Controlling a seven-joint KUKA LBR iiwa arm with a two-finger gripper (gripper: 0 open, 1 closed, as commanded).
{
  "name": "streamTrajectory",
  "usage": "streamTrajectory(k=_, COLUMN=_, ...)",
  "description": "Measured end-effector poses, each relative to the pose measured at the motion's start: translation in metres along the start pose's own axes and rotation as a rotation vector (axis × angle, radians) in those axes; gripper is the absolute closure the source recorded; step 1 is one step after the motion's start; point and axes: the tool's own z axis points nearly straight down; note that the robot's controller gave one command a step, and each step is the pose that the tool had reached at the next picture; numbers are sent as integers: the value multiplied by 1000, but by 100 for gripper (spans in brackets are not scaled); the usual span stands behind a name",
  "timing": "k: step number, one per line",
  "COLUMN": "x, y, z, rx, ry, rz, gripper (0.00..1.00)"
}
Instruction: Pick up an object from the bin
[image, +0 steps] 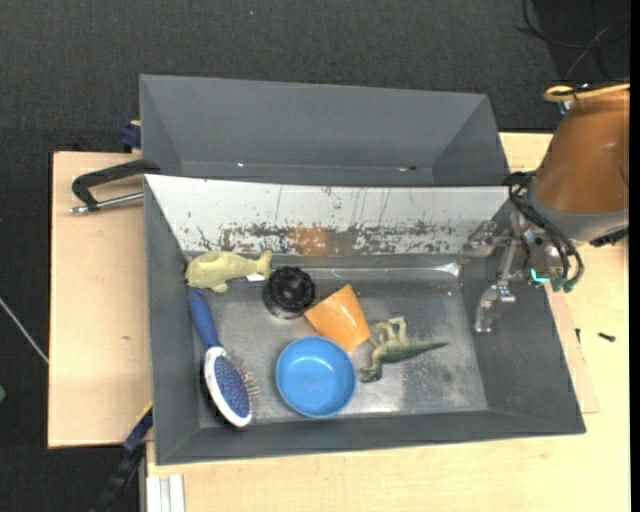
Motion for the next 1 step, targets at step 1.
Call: streamTrajectory(k=1, x=-19, y=45, z=67, rx=-1, ry=-3, rz=-270, gripper=0)
